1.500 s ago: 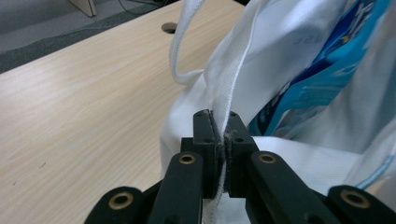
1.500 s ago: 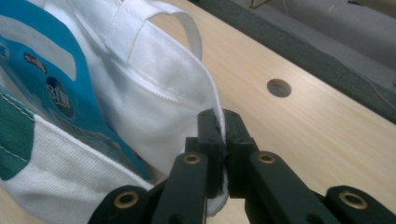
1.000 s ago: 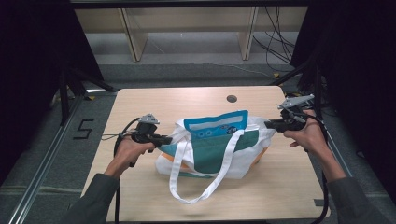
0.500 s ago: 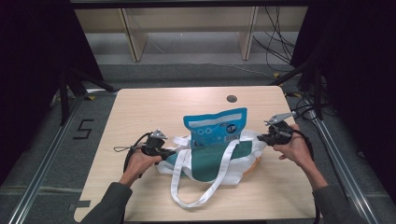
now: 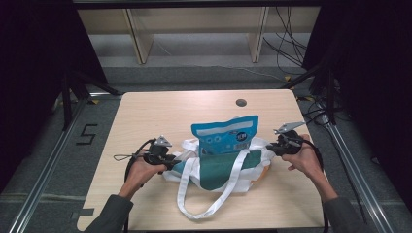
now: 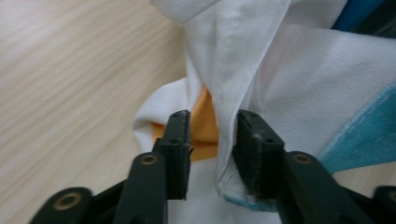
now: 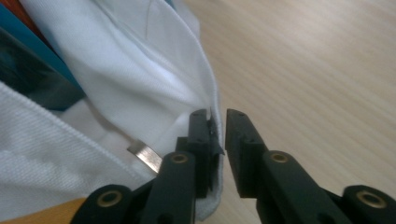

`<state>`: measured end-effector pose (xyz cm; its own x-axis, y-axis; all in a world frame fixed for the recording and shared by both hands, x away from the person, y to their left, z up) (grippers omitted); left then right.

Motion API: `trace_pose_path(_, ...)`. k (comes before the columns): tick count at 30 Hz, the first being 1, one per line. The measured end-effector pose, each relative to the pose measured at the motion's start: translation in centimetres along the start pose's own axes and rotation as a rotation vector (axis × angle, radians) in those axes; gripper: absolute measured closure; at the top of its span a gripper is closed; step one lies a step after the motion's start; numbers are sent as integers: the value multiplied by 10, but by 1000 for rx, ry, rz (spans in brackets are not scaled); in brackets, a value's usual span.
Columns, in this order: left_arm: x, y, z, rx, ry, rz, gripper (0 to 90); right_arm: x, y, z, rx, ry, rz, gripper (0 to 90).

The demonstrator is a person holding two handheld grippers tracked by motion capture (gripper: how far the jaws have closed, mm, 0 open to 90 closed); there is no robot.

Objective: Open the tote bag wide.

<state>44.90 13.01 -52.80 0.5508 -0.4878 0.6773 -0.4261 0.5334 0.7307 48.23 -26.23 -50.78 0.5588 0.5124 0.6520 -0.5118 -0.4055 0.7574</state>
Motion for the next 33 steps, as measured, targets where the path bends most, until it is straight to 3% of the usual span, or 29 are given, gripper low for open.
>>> trace_pose_path(1, 1, 3, 0, 0, 14, 9, 602, 5, 4, -4, 19, -34, 35, 747)
trace_pose_path(2, 1, 7, -1, -4, 24, 12, 588, 5, 9, 3, -17, -1, 25, 715)
trace_pose_path(4, 3, 16, -2, 4, 55, 37, 543, 13, 21, 3, -16, -29, 77, 663)
trace_pose_path(7, 12, 38, 0, -6, 91, 118, 485, 26, 45, -4, 50, -19, 167, 629)
trace_pose_path(9, 19, 52, 6, -39, 93, 145, 455, 32, 60, -12, 88, -1, 179, 609)
trace_pose_path(11, 26, 61, 13, -60, 74, 165, 446, 39, 70, -30, 176, -28, 211, 576)
trace_pose_path(12, 29, 63, 17, -70, 75, 182, 442, 41, 71, -34, 199, 14, 221, 553)
trace_pose_path(13, 33, 65, 24, -88, 62, 189, 439, 41, 72, -41, 226, 3, 213, 529)
trace_pose_path(16, 42, 63, 43, -146, 32, 199, 420, 46, 66, -62, 280, 57, 208, 472)
trace_pose_path(18, 45, 59, 53, -182, 12, 191, 407, 46, 62, -71, 307, 42, 186, 448)
trace_pose_path(20, 47, 56, 60, -194, -11, 181, 402, 47, 55, -73, 307, 79, 161, 430)
trace_pose_path(23, 48, 48, 71, -228, -26, 154, 391, 47, 47, -77, 312, 84, 124, 398)
trace_pose_path(28, 47, 35, 75, -234, -40, 130, 389, 44, 40, -83, 315, 95, 92, 375)
trace_pose_path(31, 46, 34, 74, -236, -39, 132, 402, 44, 38, -81, 317, 133, 83, 346)
trace_pose_path(33, 48, 34, 74, -236, -30, 147, 407, 47, 35, -81, 318, 116, 78, 327)
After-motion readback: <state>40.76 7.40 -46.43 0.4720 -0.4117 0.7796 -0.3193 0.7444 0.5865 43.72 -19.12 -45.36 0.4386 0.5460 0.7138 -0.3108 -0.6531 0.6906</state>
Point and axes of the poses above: each handheld gripper's, and its own axes: y roughly backward along the jaws, x roughly out of its top, z roughly to its right, the point moved 7 cm from there along -y, roughly forward along the jaws, and after that the axes turned 3 degrees about z, right-handed, at the moved point
